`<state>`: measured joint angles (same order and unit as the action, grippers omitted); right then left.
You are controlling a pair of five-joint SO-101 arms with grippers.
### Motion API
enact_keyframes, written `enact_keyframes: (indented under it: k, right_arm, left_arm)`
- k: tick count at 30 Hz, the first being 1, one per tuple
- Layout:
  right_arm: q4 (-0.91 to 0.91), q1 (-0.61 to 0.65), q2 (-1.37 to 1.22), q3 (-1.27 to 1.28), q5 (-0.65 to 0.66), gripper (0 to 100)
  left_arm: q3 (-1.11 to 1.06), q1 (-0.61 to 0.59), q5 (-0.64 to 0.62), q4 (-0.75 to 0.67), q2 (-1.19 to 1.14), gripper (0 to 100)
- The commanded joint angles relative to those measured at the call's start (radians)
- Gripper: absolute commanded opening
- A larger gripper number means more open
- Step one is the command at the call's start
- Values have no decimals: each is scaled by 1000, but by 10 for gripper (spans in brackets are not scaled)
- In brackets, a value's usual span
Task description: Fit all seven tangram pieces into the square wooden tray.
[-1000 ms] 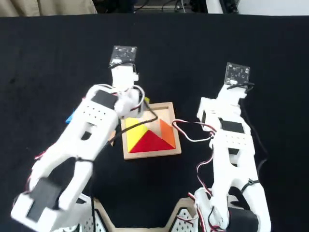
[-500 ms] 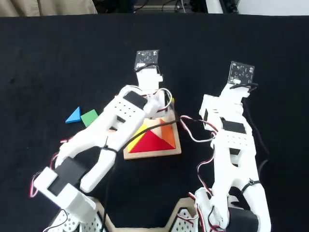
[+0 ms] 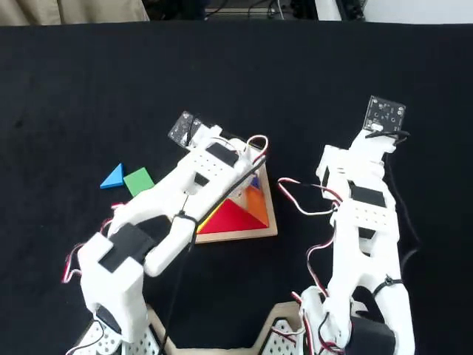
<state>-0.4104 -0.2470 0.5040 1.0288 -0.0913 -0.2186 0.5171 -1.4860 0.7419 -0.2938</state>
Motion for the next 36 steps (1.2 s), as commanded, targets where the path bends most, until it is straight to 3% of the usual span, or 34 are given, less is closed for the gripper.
enact_keyframes:
  k: [1,6,9,14,21,25,31,36]
  right_arm:
    - [21,-8,1,-35,-11,11]
    - [21,-6,1,-35,-11,11]
    - [21,-6,1,-36,-11,11]
    - [21,-6,1,-36,-11,11]
    - [21,-6,1,-38,-9,11]
    - [21,-9,1,-38,-9,11]
    - [21,-5,1,-39,-5,11]
    - [12,77,1,-41,20,11]
  left_arm:
    - [107,-8,-41,-20,-35,80]
    - [136,-4,15,-20,-72,101]
    - [128,-2,94,-12,-74,201]
    - [128,16,95,-11,-74,371]
    - [119,33,100,-8,-9,381]
    - [114,22,106,77,101,381]
    - [117,-133,293,361,318,381]
    - [110,-430,594,626,497,381]
